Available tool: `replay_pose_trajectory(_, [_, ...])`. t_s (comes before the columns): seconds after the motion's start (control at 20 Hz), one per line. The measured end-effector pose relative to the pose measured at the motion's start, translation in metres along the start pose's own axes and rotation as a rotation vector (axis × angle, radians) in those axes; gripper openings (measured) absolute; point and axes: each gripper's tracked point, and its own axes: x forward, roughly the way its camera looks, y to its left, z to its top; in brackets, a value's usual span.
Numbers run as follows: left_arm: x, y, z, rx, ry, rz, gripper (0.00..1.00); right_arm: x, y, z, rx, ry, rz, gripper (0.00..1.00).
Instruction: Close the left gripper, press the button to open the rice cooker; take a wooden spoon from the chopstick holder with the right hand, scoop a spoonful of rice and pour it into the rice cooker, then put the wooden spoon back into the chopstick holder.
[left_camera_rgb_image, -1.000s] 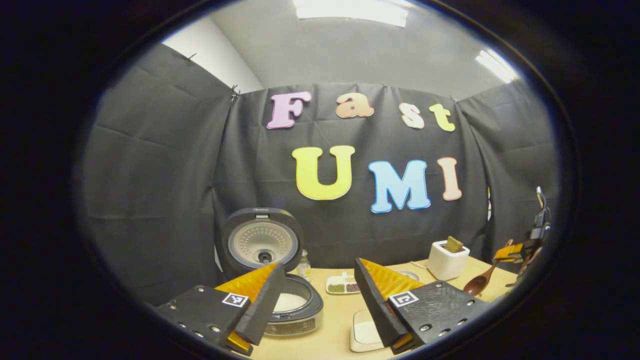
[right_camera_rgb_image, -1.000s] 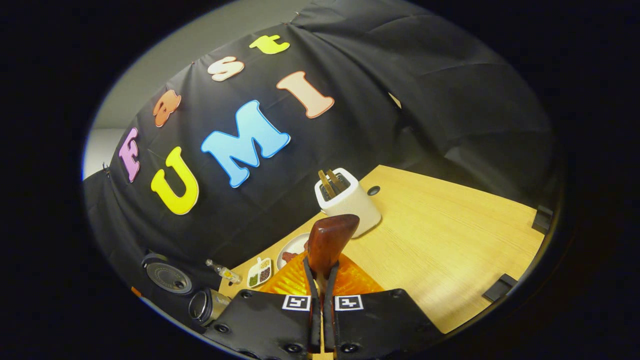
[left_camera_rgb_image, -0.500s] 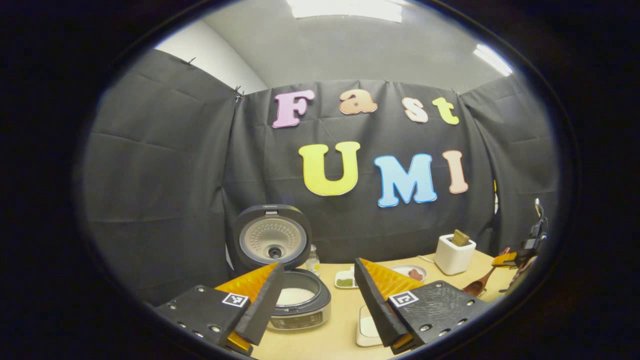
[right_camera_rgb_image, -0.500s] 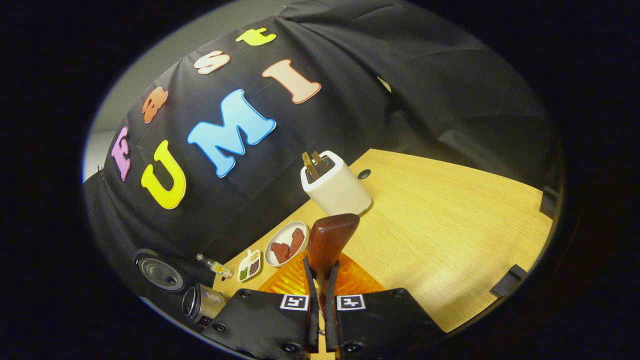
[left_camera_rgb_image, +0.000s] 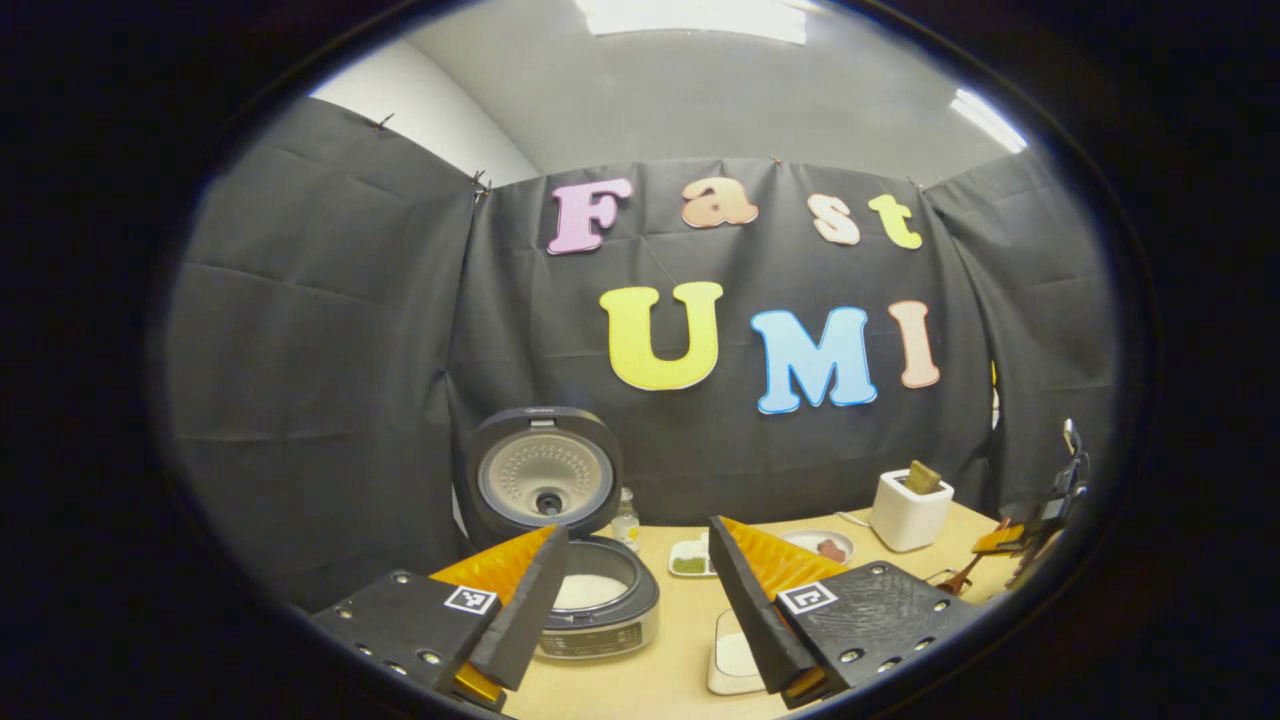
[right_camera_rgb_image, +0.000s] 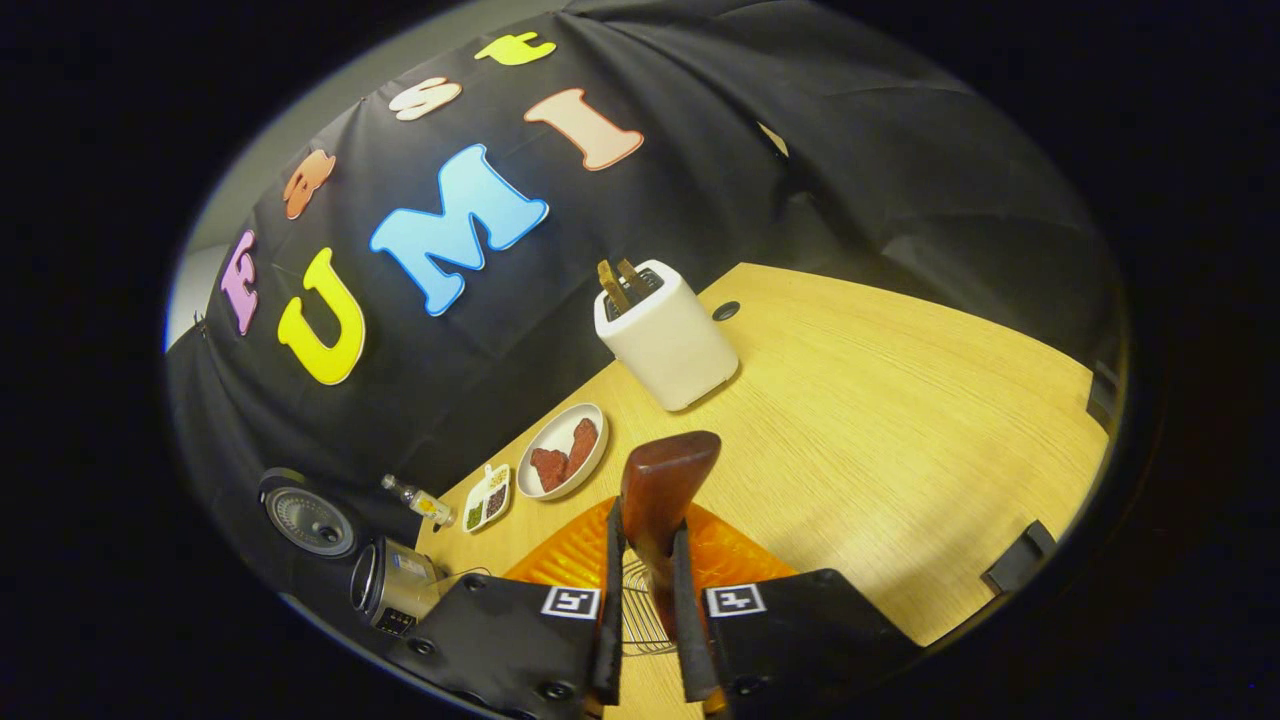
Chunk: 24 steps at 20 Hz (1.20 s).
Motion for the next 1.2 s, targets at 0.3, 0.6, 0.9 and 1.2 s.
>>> replay_pose_trajectory(0.3, [0.014, -0.003, 0.009, -0.010, -0.002, -0.013, 0.84, -0.032, -0.003, 0.049, -0.228, -0.156, -0.075, 0.98])
replay_pose_trajectory(0.6, [0.044, 0.027, 0.027, -0.043, -0.003, 0.017, 0.84, -0.089, 0.041, 0.109, -0.538, -0.288, -0.078, 0.98])
replay_pose_trajectory(0.9, [0.108, 0.071, 0.059, -0.088, 0.004, 0.033, 0.84, -0.124, 0.083, 0.087, -0.573, -0.310, -0.021, 0.98])
replay_pose_trajectory(1.2, [0.199, 0.114, 0.090, -0.110, 0.004, 0.040, 0.84, -0.144, 0.098, 0.061, -0.624, -0.314, -0.038, 0.98])
